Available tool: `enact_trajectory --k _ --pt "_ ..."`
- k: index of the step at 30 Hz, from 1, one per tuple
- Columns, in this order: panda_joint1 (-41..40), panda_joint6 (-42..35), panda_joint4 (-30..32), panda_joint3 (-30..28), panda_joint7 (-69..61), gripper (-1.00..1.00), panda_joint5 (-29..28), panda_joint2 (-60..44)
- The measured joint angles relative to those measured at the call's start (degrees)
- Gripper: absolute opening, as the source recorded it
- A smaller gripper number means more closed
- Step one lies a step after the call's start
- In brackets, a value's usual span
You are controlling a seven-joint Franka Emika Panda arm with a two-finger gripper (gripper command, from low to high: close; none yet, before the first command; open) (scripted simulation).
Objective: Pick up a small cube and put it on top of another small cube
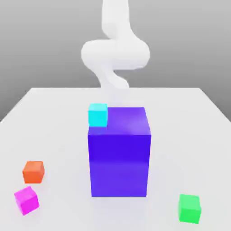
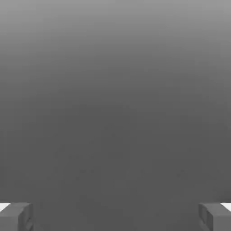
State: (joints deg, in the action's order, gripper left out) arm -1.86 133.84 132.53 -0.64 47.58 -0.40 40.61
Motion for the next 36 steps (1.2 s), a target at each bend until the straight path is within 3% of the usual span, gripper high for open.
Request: enact_trajectory --k 16,26,31,32,36 --pt "-10.3 13.2 4.8 -6.9 9.3 0.00 0.1 -33.5" --pt "-17.5 21.4 7.7 -9.5 10.3 0.00 6.4 -54.6" --pt "-20.6 28.8 6.1 -6.5 8.0 0.00 10.2 -65.0" --pt "-21.0 29.7 5.8 -6.0 7.7 -1.00 10.6 -66.2" --pt "-21.0 29.8 5.8 -6.0 7.8 -1.00 10.5 -66.2"
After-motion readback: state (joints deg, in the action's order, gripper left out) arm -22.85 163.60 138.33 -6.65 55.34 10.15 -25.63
